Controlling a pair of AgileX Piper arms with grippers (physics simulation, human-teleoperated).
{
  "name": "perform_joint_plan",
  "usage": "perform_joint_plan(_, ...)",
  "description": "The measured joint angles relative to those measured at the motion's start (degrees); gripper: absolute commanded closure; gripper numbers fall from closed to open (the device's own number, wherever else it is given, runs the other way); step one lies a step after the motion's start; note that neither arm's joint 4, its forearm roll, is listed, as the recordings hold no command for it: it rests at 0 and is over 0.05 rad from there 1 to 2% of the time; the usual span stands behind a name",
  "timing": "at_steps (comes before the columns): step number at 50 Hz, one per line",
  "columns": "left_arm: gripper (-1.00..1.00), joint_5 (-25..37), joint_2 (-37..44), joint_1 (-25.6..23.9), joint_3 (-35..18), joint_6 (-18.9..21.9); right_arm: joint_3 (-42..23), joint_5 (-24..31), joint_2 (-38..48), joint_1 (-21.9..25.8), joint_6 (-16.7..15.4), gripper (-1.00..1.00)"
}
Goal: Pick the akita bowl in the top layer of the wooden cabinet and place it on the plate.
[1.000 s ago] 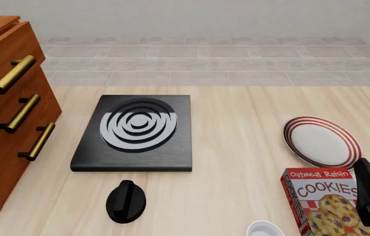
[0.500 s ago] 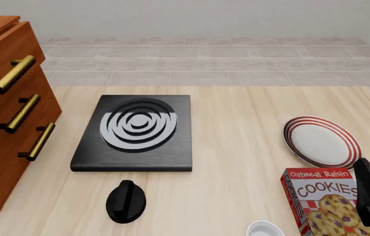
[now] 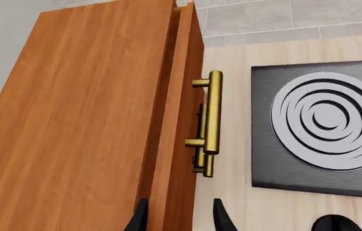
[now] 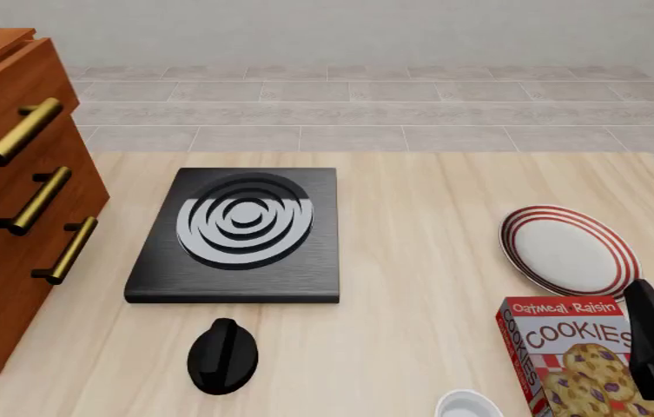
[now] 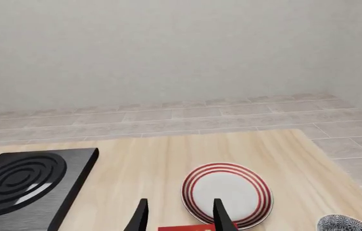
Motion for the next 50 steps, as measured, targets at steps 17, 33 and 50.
perform_joint_plan(17,-1.00,0.85,-0.50,-5.71,-0.50,-10.60,-0.07,0.22,-0.10,-0.06,0.10,-1.00)
perform_joint_plan(33,-1.00,1.01,-0.90,-8.43,-0.48,-13.78,-0.08,0.12,0.00,-0.14,0.27,-1.00)
perform_joint_plan(50,-1.00,0.16,-0.51,-10.24,-0.31,-16.47,0.02,-0.04,0.09,-0.25,0.65,-1.00)
